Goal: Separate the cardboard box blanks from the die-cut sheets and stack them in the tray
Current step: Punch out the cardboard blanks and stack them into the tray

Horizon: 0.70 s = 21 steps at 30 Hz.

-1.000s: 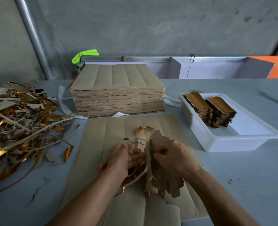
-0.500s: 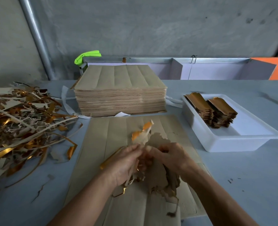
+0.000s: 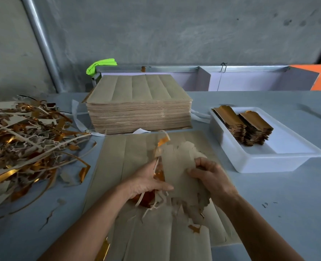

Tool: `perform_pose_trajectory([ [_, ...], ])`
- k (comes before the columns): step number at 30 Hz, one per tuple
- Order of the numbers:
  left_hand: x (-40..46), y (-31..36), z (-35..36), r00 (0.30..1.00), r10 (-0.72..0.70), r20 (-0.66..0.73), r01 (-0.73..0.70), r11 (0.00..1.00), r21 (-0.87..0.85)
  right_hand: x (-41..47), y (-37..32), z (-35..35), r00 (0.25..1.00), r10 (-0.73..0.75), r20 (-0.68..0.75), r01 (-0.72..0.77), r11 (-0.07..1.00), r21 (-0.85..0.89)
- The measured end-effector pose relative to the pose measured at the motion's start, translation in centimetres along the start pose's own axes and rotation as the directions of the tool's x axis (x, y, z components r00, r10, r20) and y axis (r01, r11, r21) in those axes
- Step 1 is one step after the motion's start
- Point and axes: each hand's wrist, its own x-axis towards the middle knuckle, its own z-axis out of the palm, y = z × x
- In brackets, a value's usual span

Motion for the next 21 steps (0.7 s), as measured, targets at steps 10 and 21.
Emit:
perform_pose_trajectory([
  [10, -1.0, 1.2, 0.5, 0.998, -0.057, 0.025, 0.051, 0.976, 0.213, 0.9, -0.4, 0.0, 0.922, 0.055, -0.383, 0.125, 0.894, 0.429],
  [21, -0.4, 2.1, 6.0, 0.979, 0.005, -0.205, 0.025, 0.99, 0.141, 1.0, -1.0, 2.7, 0.868, -0.01, -0.496, 0.285, 0.829, 0.482],
])
